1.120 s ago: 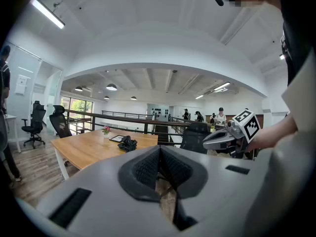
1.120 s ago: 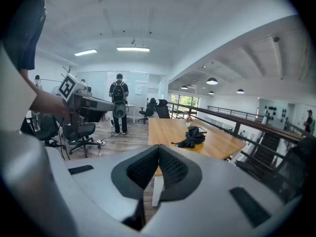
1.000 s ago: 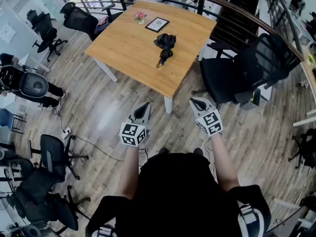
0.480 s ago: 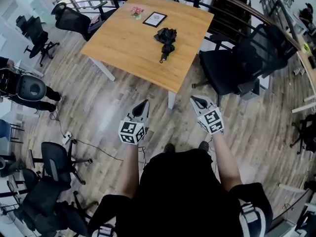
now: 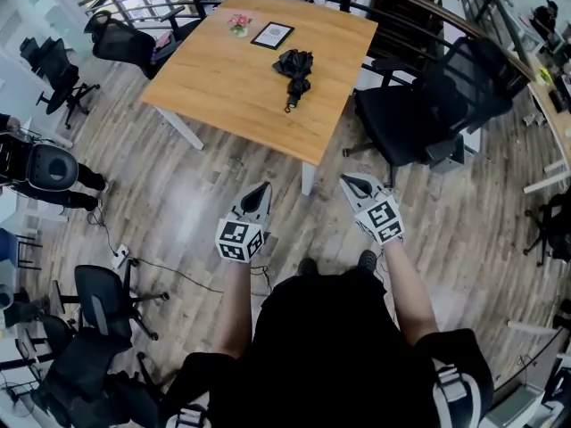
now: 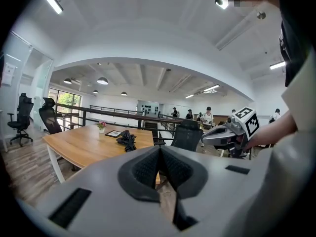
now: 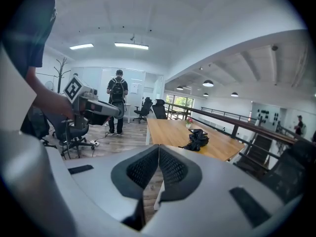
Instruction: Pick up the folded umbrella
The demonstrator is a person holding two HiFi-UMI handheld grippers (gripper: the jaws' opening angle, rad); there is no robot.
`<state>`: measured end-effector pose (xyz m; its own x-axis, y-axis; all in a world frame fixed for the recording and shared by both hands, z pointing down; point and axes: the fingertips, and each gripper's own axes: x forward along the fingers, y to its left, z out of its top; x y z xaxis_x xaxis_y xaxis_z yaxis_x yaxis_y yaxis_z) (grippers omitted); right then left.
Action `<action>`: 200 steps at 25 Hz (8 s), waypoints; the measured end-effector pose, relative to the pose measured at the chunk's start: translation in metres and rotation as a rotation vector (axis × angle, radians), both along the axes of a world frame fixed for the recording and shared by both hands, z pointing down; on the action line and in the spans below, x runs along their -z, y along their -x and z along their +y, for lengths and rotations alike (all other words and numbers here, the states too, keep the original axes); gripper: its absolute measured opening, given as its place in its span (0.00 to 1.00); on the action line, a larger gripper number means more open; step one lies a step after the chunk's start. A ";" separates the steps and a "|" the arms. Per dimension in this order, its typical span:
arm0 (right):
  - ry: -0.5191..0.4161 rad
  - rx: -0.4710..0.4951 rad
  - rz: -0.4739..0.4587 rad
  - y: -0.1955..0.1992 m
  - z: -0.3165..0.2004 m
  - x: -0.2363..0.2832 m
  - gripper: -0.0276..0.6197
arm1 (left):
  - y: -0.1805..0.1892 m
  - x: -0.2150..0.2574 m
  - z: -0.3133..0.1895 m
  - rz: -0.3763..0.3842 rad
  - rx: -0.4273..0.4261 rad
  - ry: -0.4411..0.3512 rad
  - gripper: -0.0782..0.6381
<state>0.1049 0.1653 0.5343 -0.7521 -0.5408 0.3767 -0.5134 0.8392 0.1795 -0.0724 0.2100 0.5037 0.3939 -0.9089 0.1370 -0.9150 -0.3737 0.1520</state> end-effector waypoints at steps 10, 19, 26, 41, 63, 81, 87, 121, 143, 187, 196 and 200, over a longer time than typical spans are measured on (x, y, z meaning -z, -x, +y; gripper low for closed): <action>0.042 -0.001 -0.014 -0.006 0.006 -0.013 0.22 | -0.008 -0.006 0.003 -0.007 -0.039 0.014 0.14; 0.022 -0.017 -0.029 -0.009 0.008 -0.013 0.43 | -0.009 -0.004 0.004 -0.017 -0.038 0.010 0.27; 0.028 -0.009 -0.005 -0.007 0.009 -0.018 0.55 | -0.007 -0.005 0.002 -0.022 -0.021 0.006 0.42; 0.030 -0.021 0.025 -0.003 0.015 -0.017 0.55 | 0.000 -0.007 0.013 -0.011 -0.011 0.023 0.44; 0.094 0.010 -0.044 0.030 -0.078 -0.020 0.51 | 0.037 -0.016 -0.057 0.009 0.073 0.065 0.44; 0.149 0.068 -0.042 0.038 -0.199 -0.034 0.50 | 0.036 -0.016 -0.167 0.008 0.121 0.099 0.44; 0.177 0.103 -0.039 0.037 -0.233 -0.042 0.50 | 0.033 -0.023 -0.197 0.013 0.160 0.126 0.44; 0.218 0.126 -0.008 0.082 -0.375 -0.076 0.51 | 0.076 -0.048 -0.347 0.030 0.184 0.141 0.44; 0.347 -0.095 -0.066 0.132 -0.435 -0.103 0.51 | 0.142 -0.060 -0.432 -0.005 -0.011 0.220 0.44; 0.526 -0.555 -0.037 0.176 -0.494 -0.230 0.52 | 0.184 -0.128 -0.488 -0.062 -0.154 0.316 0.44; 0.558 -0.619 0.032 0.179 -0.502 -0.245 0.55 | 0.187 -0.131 -0.496 -0.073 -0.179 0.323 0.44; 0.578 -0.619 0.050 0.183 -0.505 -0.249 0.56 | 0.191 -0.133 -0.501 -0.069 -0.185 0.323 0.44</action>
<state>-0.0782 -0.3395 0.7834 -0.3589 -0.5613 0.7457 -0.9132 0.3763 -0.1563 -0.2630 -0.2905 0.6365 0.5272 -0.7290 0.4366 -0.8487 -0.4767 0.2291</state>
